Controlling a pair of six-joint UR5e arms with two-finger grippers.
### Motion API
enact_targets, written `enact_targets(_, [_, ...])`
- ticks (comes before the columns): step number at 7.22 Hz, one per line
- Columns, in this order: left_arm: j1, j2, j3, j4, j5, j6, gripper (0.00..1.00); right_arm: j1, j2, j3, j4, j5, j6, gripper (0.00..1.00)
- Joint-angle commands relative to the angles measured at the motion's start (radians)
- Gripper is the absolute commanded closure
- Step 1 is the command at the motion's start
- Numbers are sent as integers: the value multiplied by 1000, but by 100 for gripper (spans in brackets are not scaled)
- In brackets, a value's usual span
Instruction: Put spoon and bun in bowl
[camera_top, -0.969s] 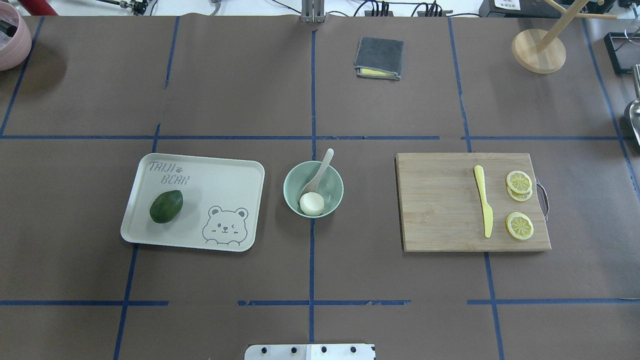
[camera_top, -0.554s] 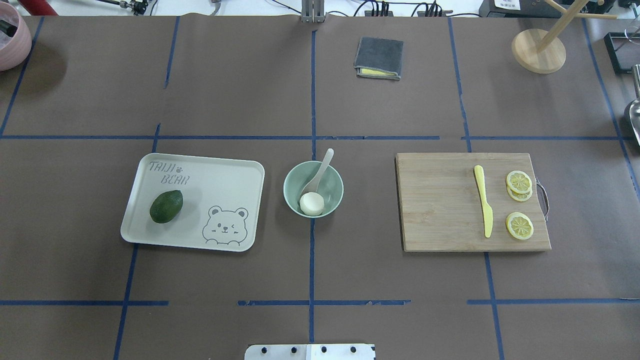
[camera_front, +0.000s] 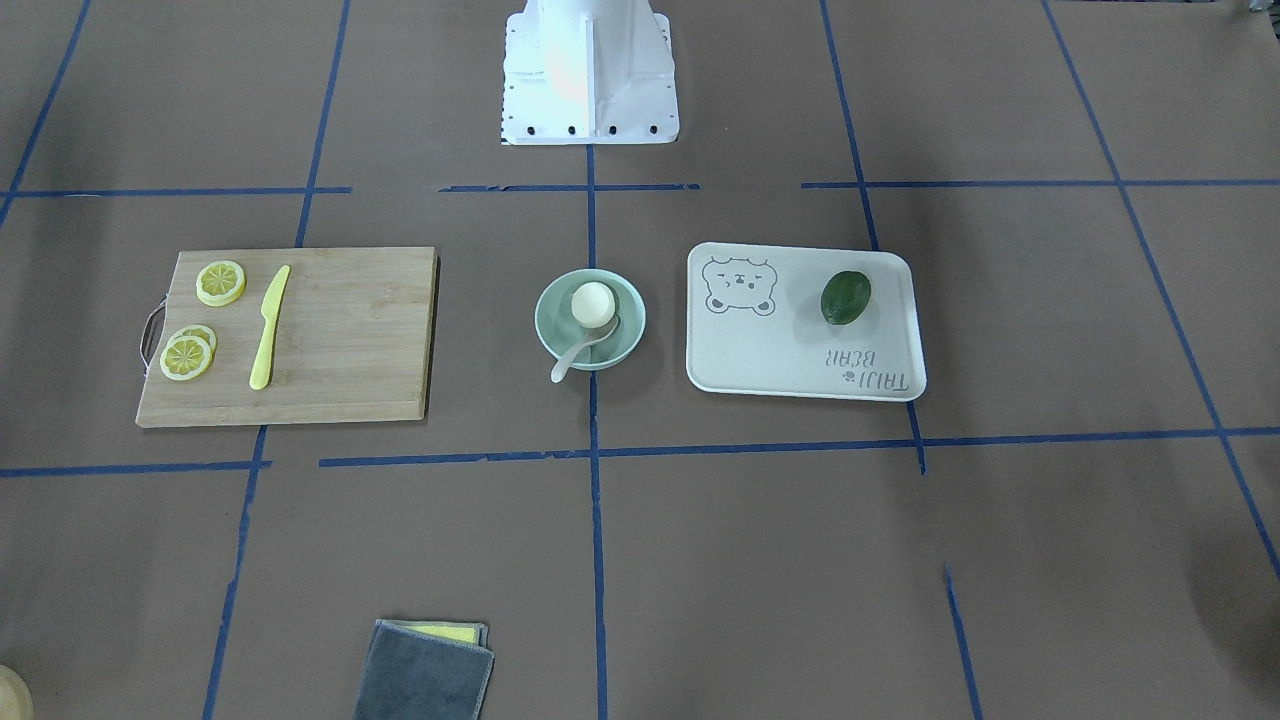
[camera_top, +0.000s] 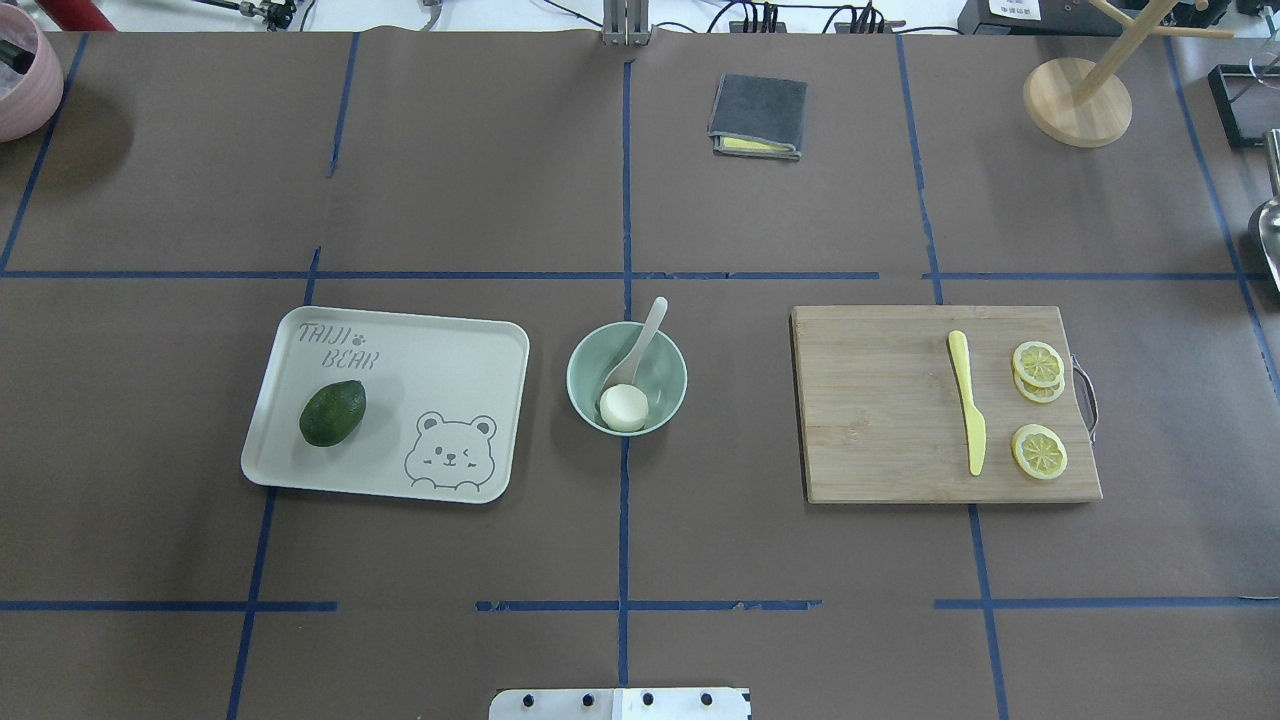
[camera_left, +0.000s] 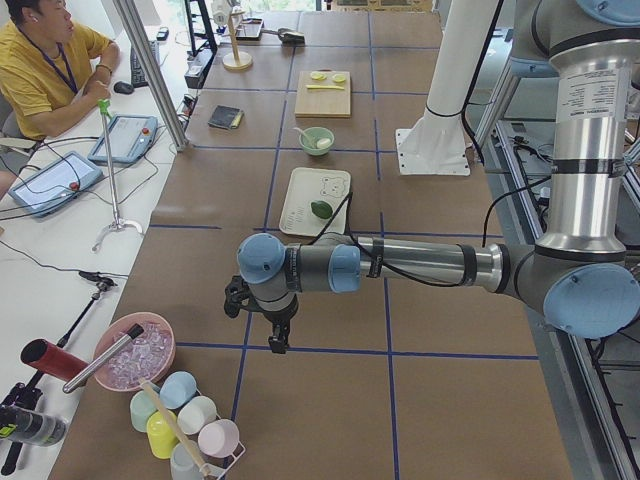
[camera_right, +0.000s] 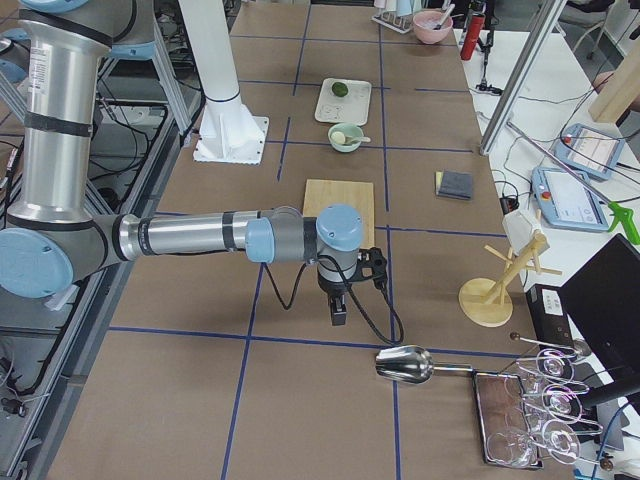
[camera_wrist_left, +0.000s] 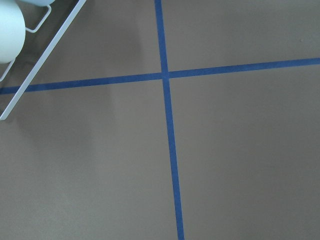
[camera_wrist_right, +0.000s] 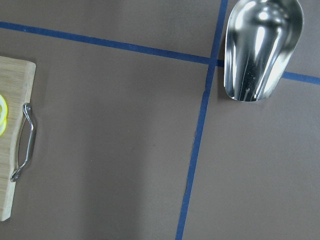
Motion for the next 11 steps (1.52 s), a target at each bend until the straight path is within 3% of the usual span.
enact_targets(1, [-1,2,-1,-2,-10,0,0,0,0,0,-1,2,2,0])
enact_targets(11, [-24,13,24,-5,-44,-3,0,0,-5,-8,-2,0,15,0])
